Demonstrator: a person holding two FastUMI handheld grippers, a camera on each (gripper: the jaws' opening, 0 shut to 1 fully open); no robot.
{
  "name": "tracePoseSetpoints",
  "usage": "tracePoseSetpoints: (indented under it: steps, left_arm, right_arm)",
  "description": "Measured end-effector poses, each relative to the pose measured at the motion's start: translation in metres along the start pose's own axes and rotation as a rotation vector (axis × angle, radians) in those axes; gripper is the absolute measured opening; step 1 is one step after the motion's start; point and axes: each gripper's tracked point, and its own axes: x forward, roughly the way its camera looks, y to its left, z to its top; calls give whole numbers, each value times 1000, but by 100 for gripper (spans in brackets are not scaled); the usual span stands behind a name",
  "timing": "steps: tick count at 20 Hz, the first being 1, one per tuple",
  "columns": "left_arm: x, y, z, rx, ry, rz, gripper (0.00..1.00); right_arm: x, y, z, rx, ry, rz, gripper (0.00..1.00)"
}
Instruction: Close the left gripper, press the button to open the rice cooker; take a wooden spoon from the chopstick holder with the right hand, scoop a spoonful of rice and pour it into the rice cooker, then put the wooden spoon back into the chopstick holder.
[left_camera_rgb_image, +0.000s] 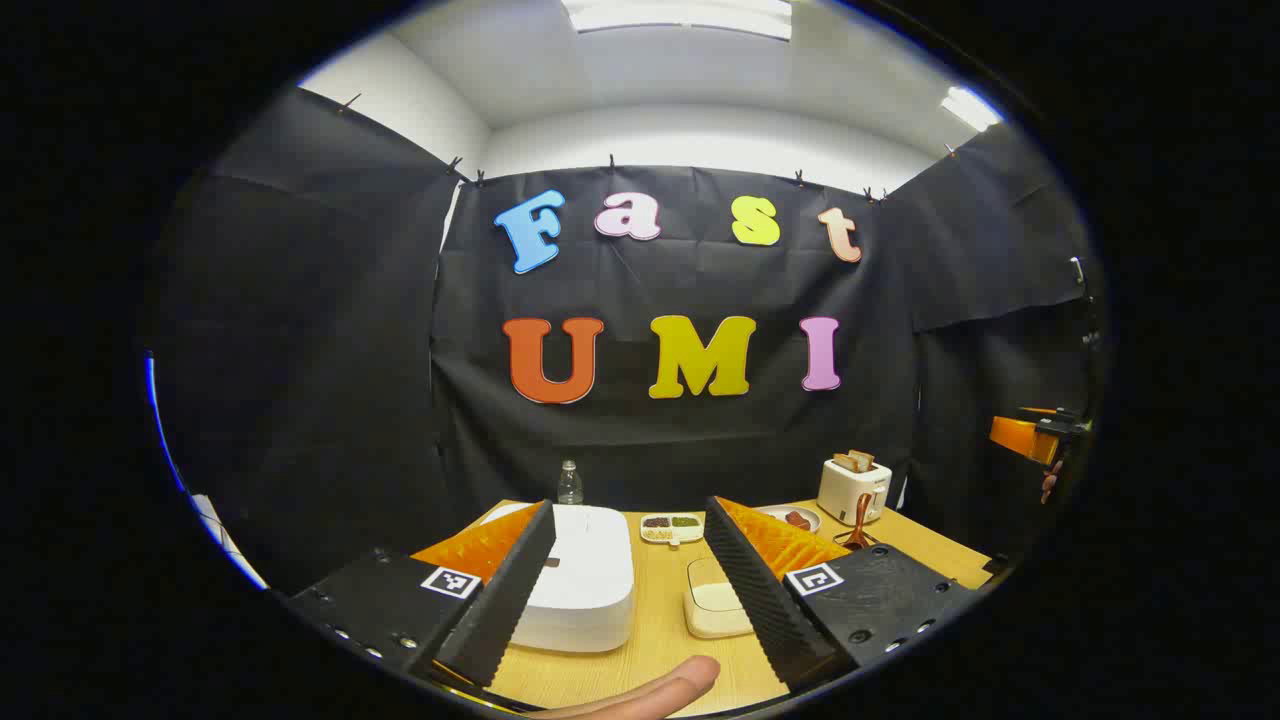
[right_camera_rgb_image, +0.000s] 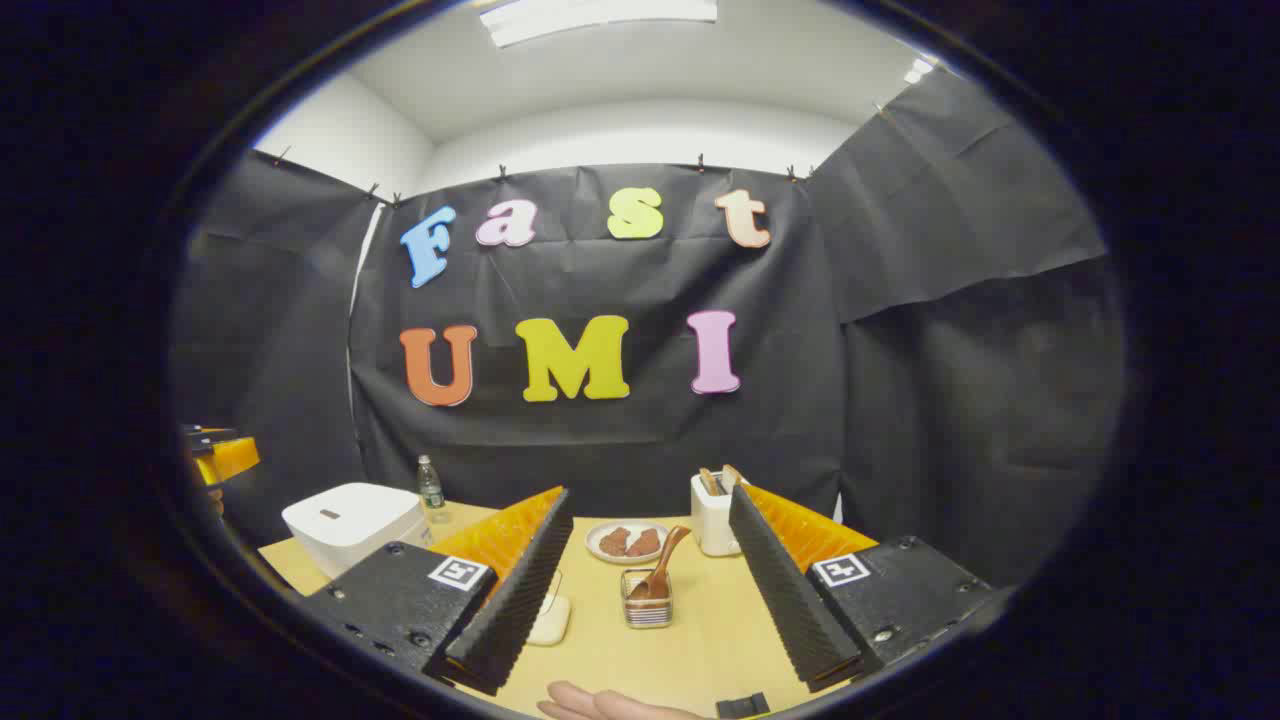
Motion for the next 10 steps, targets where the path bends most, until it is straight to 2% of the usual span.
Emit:
tracePoseSetpoints:
  steps: [1, 2, 3, 4, 5, 10]
  left_arm:
    - [-2, 2, 1, 1, -5, 4, 95]
    - [-1, 3, 1, 3, -9, 5, 95]
    - [-1, 3, 2, 6, -16, 4, 95]
    - [-1, 5, 4, 1, -21, 3, 95]
    - [-1, 5, 4, -12, -24, 0, 95]
    - [-1, 13, -2, -34, -16, 3, 95]
  right_arm:
    - [-3, 0, 3, -5, -9, -2, 100]
    - [-4, 0, 5, -14, -17, -8, 96]
    - [-6, -4, 7, -26, -25, -25, 100]
    - [-8, -6, 8, -32, -32, -36, 100]
    - [-10, -3, 10, -29, -36, -31, 96]
    - [-15, -4, 6, -13, -33, -19, 100]
